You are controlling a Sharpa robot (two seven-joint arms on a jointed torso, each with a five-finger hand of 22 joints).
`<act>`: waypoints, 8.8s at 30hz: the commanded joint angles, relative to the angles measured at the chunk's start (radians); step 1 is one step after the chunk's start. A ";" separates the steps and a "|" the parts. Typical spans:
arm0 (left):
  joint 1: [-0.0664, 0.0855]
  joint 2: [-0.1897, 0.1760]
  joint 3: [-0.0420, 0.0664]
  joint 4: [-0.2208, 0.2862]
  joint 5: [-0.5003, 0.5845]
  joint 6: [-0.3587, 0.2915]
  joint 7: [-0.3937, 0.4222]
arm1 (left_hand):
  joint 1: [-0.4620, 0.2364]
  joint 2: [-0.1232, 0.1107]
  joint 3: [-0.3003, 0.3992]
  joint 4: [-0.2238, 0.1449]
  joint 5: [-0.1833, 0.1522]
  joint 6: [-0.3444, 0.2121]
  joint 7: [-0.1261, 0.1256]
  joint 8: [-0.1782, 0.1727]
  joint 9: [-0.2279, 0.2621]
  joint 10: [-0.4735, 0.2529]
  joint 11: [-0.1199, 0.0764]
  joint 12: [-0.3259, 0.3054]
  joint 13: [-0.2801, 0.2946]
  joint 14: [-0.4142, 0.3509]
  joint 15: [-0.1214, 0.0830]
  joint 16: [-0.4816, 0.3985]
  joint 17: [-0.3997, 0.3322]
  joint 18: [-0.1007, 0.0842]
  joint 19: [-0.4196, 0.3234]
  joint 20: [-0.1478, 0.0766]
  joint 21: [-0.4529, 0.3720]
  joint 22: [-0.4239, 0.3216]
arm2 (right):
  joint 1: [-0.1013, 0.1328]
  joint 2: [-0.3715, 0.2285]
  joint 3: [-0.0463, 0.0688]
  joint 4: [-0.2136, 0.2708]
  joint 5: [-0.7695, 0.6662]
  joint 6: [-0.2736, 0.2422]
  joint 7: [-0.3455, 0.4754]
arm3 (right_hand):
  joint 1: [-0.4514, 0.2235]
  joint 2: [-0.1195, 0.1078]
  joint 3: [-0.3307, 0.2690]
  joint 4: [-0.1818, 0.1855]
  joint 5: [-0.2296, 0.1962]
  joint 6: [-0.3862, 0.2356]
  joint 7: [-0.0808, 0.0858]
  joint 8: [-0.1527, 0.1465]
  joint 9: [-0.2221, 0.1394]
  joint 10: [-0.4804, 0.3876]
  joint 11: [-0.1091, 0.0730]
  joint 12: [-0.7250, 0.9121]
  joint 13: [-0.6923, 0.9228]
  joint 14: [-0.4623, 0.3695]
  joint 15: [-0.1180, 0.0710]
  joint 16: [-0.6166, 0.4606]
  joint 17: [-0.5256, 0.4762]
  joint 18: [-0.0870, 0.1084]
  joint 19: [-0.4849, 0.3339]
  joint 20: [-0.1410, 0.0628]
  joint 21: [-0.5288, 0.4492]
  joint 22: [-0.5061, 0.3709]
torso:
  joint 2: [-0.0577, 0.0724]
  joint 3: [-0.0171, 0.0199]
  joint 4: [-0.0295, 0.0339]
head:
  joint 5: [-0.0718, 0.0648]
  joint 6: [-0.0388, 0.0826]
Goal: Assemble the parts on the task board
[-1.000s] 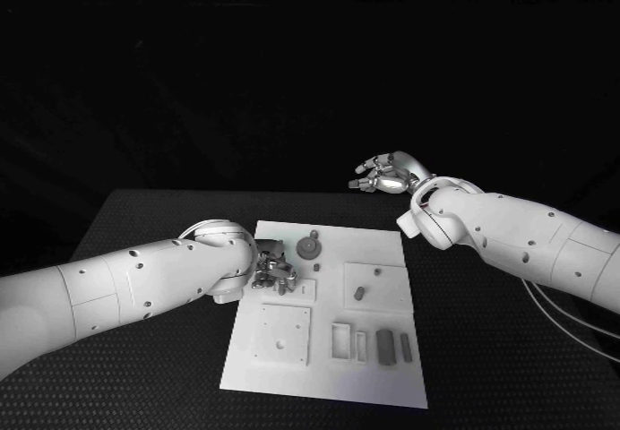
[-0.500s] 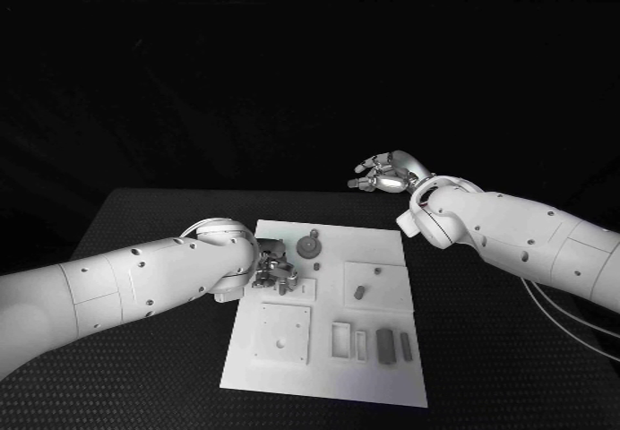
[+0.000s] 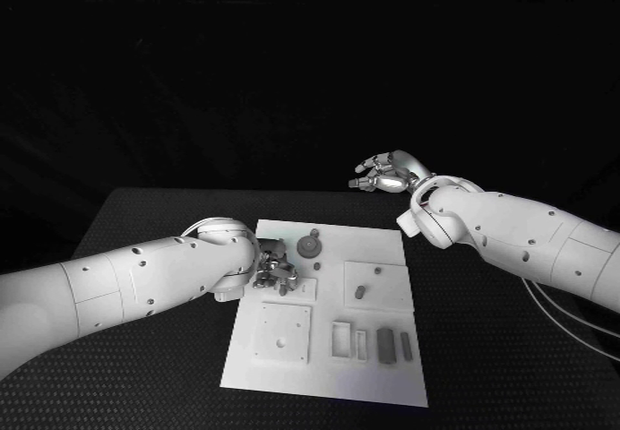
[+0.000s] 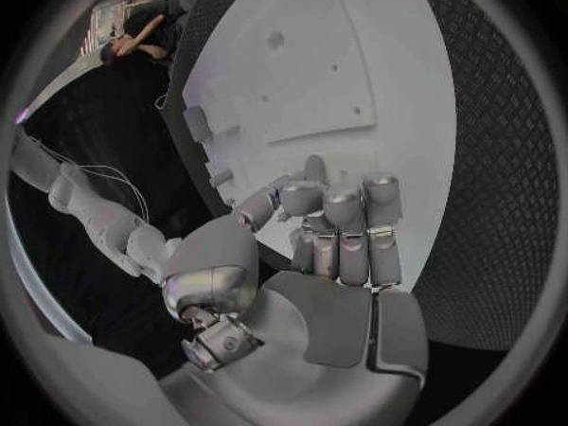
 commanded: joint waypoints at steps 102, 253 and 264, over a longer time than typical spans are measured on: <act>0.034 0.174 0.086 -0.483 0.042 0.051 0.098 | 0.051 -0.185 -0.181 0.064 -0.247 -0.148 0.009 -0.069 -0.039 -0.191 0.061 -0.236 -0.196 -0.180 0.066 -0.194 -0.201 -0.028 -0.155 -0.017 -0.224 -0.049 | -0.002 -0.006 0.001 0.003 0.000 0.009 0.009 | 0.002 0.006 -0.017 0.001 0.020 0.010 0.028 0.006 -0.012 -0.189 0.100 0.013 -0.030 -0.023 0.011 0.008 -0.016 -0.001 -0.018 0.007 -0.021 0.015 | 0.034 -0.0022 -0.0238 | 0.007 0.054; -0.006 -0.121 -0.011 0.102 -0.081 -0.221 0.015 | 0.190 -0.066 -0.067 -0.021 -0.151 0.041 -0.065 0.040 -0.042 -0.032 -0.010 -0.163 -0.128 -0.045 0.010 -0.078 -0.142 -0.018 -0.020 -0.069 -0.164 0.028 | -0.004 -0.006 -0.002 -0.002 -0.001 0.041 0.001 | -0.001 0.008 -0.021 0.012 0.035 0.003 0.030 0.008 -0.022 -0.202 0.105 0.020 -0.061 -0.041 0.017 0.014 -0.032 -0.002 -0.028 0.011 -0.038 0.031 | 0.014 -0.0022 0.0000 | 0.000 0.008; -0.015 -0.119 -0.011 0.107 -0.105 -0.217 0.017 | 0.189 -0.076 -0.067 -0.023 -0.150 0.047 -0.067 0.050 -0.040 -0.031 -0.011 -0.152 -0.123 -0.044 0.008 -0.069 -0.140 -0.018 -0.020 -0.071 -0.156 0.028 | -0.006 -0.007 -0.002 -0.002 -0.001 0.043 0.001 | -0.002 0.008 -0.022 0.013 0.036 0.003 0.030 0.008 -0.023 -0.202 0.106 0.021 -0.063 -0.041 0.017 0.015 -0.032 -0.002 -0.028 0.011 -0.039 0.032 | 0.014 -0.0024 0.0006 | -0.001 0.007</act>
